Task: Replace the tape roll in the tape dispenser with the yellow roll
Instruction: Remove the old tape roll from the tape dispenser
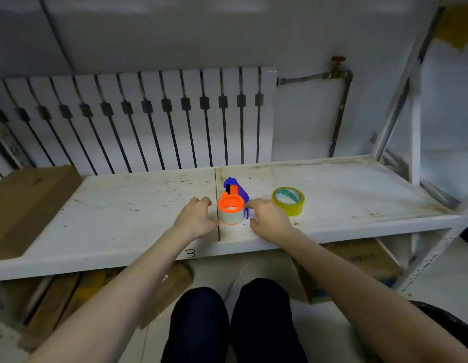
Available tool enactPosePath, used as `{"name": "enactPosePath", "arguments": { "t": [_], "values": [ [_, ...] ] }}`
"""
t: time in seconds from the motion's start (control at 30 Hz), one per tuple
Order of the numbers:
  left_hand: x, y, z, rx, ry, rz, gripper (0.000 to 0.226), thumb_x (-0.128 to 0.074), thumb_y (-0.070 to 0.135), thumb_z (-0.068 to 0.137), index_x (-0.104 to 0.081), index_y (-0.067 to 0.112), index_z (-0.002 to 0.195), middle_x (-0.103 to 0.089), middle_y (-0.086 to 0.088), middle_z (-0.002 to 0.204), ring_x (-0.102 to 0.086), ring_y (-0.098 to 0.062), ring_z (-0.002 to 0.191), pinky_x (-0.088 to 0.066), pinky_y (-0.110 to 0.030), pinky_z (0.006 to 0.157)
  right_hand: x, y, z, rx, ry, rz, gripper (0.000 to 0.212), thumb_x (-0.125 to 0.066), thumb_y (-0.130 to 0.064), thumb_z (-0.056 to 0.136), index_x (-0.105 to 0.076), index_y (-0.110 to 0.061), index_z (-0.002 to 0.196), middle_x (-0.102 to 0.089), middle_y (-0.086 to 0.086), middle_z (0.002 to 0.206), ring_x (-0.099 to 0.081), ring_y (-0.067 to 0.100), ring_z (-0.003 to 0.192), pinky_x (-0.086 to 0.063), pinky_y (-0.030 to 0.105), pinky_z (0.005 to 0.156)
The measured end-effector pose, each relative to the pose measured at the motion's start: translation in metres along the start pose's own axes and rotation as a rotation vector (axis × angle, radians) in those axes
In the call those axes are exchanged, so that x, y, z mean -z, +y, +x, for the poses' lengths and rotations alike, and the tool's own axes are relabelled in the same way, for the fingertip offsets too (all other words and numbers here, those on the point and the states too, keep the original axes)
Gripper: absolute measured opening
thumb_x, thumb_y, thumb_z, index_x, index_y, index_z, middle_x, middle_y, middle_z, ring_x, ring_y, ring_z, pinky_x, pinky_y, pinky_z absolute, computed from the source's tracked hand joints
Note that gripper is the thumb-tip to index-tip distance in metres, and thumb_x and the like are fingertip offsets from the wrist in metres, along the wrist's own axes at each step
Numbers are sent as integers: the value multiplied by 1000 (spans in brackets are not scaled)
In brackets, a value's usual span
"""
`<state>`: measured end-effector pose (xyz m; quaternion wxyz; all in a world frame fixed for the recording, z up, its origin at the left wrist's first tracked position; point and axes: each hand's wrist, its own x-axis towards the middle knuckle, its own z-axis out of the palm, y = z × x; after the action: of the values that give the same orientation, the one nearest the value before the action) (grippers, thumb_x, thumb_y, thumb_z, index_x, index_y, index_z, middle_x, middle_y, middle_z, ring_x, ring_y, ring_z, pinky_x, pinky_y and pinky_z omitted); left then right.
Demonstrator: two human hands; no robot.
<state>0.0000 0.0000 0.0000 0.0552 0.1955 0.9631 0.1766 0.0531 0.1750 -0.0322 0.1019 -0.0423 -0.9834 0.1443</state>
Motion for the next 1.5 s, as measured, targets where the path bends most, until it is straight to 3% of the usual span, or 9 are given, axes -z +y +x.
{"name": "enactPosePath", "arguments": {
  "t": [0.23,0.33,0.47,0.63,0.77,0.9,1.13,1.27,1.5],
  "values": [
    [-11,-3,49,56,-88,-43,48,-56,23,83,-49,5,127,-52,-15,131,-52,-28,117,-44,-35,93,-24,-2,42,186,-10,-208,28,-56,-25,89,-63,-18,115,-66,5,115,-60,26,105,-47,37,89],
    [-16,-10,70,65,-76,-46,38,-51,15,83,-55,1,118,-59,-17,123,-51,-23,95,-42,-32,82,-29,0,56,217,-55,-294,36,-61,-40,85,-62,-18,114,-66,3,114,-59,24,105,-41,35,91],
    [-22,-13,88,123,-125,-108,5,-49,14,84,-52,16,79,-53,-8,93,-46,-21,85,-40,-29,76,-30,-1,71,214,-138,-324,33,-60,-39,87,-62,-16,112,-65,4,111,-57,25,103,-43,35,91],
    [-31,-20,101,186,-267,-240,19,-45,5,81,-57,10,68,-57,-8,69,-52,-25,70,-39,-25,55,-29,-5,83,160,-202,-239,27,-57,-34,90,-65,-17,110,-65,6,108,-59,27,101,-50,36,86],
    [-36,-24,108,352,-281,-635,24,-41,1,84,-55,3,65,-56,-19,61,-47,-24,46,-36,-17,38,-26,-3,79,156,-135,-133,25,-55,-30,92,-66,-19,111,-68,5,109,-62,26,98,-53,37,82],
    [-33,-25,109,505,-218,-960,16,-41,10,93,-50,1,84,-54,-19,71,-52,-27,59,-50,-32,55,-26,-5,74,34,-44,59,19,-57,-31,90,-67,-20,102,-71,4,102,-64,24,94,-54,36,80],
    [-39,-22,103,457,-185,-848,9,-47,11,88,-53,4,85,-54,-21,79,-49,-27,59,-42,-30,54,-29,-8,68,-14,-41,112,18,-55,-31,91,-64,-20,104,-70,3,106,-62,23,98,-53,37,84],
    [-42,-19,101,509,-200,-1008,33,-49,24,93,-51,0,115,-59,-22,105,-62,-35,89,-54,-44,84,-28,-5,68,-51,-40,179,18,-58,-29,90,-65,-20,104,-70,4,108,-62,21,100,-50,31,84],
    [-31,-15,95,507,-150,-1187,40,-59,13,90,-49,-4,124,-58,-21,121,-57,-32,101,-52,-42,84,-27,1,63,-99,-31,318,14,-62,-21,88,-64,-16,101,-68,7,109,-62,23,101,-54,35,87]
  ]
}}
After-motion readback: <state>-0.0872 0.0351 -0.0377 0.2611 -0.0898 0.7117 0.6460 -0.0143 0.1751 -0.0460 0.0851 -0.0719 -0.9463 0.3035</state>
